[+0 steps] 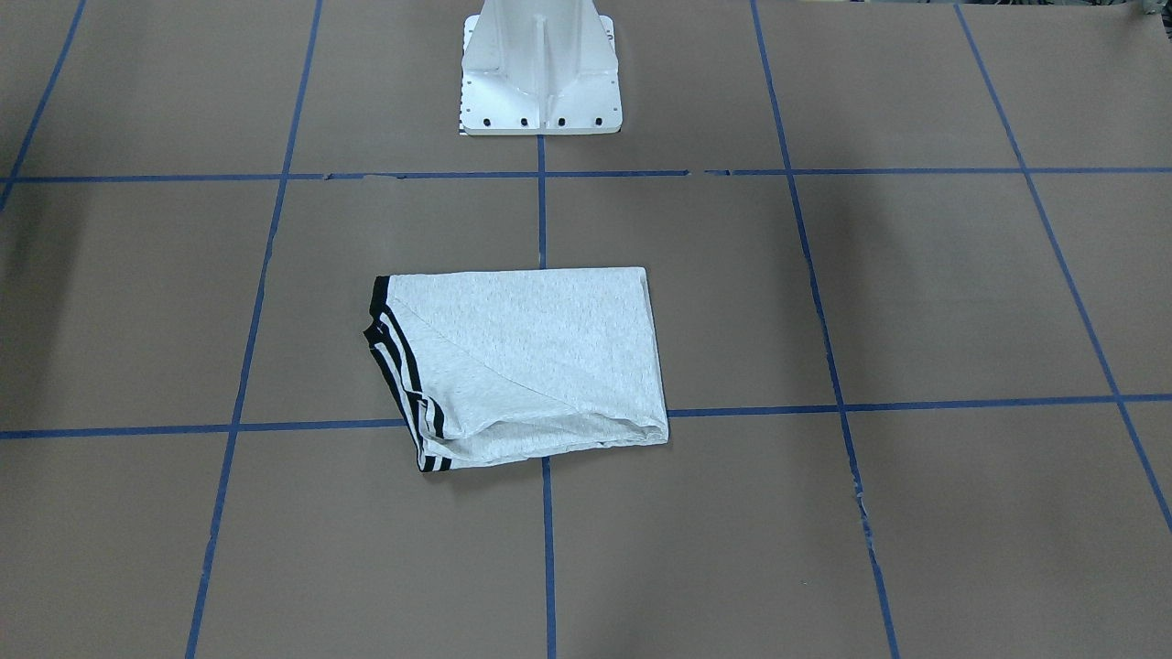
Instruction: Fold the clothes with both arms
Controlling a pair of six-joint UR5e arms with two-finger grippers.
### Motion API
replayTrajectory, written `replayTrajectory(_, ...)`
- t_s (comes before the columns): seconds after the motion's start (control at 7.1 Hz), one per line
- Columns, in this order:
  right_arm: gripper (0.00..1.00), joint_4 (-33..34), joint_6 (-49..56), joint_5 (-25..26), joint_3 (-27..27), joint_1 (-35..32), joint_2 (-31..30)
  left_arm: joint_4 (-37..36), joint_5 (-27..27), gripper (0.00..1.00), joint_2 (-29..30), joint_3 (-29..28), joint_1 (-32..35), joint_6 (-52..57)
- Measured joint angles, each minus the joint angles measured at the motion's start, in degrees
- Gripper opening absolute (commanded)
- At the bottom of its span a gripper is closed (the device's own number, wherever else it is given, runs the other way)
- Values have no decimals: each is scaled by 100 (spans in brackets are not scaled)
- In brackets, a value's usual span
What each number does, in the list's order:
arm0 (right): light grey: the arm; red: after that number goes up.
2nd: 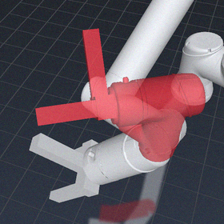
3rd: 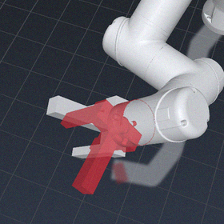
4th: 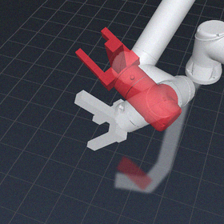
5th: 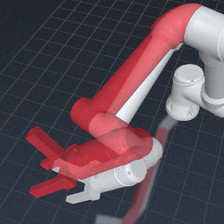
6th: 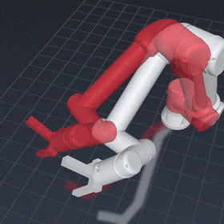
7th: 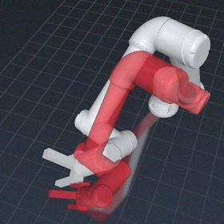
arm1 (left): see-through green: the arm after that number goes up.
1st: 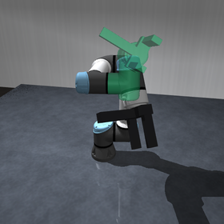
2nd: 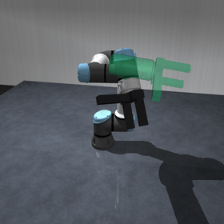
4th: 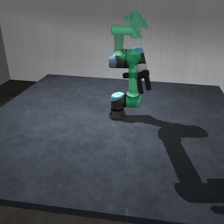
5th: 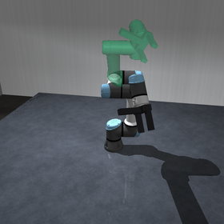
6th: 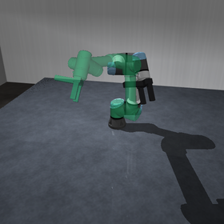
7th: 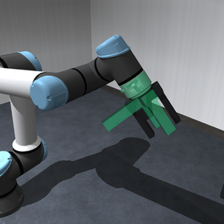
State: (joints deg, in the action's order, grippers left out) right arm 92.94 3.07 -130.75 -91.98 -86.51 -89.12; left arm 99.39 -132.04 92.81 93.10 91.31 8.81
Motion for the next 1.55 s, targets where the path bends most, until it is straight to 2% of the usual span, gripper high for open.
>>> replayTrajectory(0.85, 100, -4, 6, -36, -9, 23, 9, 4, -5, 100, -17, 27, -4, 3)
replayTrajectory(1.55, 100, -4, 3, -47, -13, 80, 19, -9, -290, 100, 8, 24, -1, -8)
